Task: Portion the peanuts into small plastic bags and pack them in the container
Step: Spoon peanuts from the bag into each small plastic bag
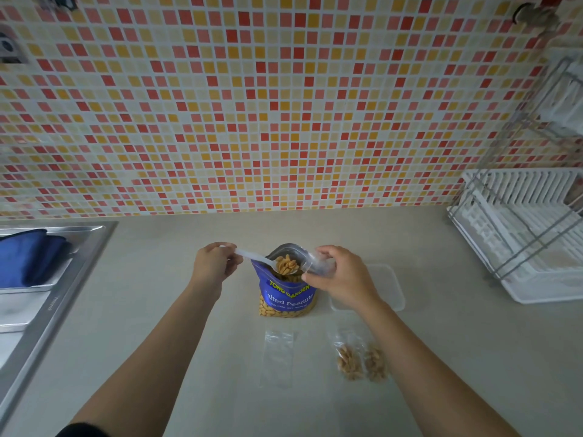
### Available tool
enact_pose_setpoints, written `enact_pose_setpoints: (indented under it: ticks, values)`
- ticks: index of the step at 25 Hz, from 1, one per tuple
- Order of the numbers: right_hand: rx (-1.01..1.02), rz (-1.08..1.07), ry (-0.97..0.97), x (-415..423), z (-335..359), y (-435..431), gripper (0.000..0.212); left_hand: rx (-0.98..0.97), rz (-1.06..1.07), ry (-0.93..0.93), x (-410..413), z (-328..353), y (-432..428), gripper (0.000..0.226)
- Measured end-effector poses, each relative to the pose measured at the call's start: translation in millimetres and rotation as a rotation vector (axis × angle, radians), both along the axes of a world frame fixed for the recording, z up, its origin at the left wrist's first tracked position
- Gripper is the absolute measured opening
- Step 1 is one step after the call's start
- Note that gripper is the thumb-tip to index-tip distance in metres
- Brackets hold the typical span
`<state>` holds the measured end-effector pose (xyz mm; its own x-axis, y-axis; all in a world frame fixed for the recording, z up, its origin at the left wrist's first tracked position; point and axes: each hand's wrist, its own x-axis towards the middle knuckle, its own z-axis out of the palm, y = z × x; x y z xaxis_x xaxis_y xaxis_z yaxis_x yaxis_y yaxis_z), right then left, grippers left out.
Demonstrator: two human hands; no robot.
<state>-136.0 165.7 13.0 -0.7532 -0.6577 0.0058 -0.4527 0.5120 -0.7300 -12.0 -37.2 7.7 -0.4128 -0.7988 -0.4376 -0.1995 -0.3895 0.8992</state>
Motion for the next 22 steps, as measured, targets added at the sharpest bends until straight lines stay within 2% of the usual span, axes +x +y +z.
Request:
enact_pose_setpoints:
  ticks: [5, 8, 11, 14, 19, 22]
  values:
    - [0.119, 0.008, 0.12, 4, 2, -15, 0.053, -0.045, 0.03, 0.007, 1, 14, -10, 0.017]
    - [0.145, 0.044, 0.131, 4, 3, -23, 0.053, -0.085, 0.024, 0.024, -2, 24, -10, 0.018]
    - [0.086, 0.052, 0.07, 7, 3, -30, 0.054, -0.202, -0.025, 0.006, -4, 36, -3, 0.018]
    - [-0.02, 0.018, -0.025, 10, -2, -33, 0.051, -0.39, -0.111, 0.012, -4, 51, 10, 0.014]
    - [-0.177, -0.034, -0.1, 17, -4, -37, 0.048, -0.902, -0.371, -0.059, 1, 75, 35, 0.011]
    - [-0.221, -0.06, -0.146, 18, 0, -36, 0.048, -1.188, -0.324, 0.014, 10, 87, 41, 0.014]
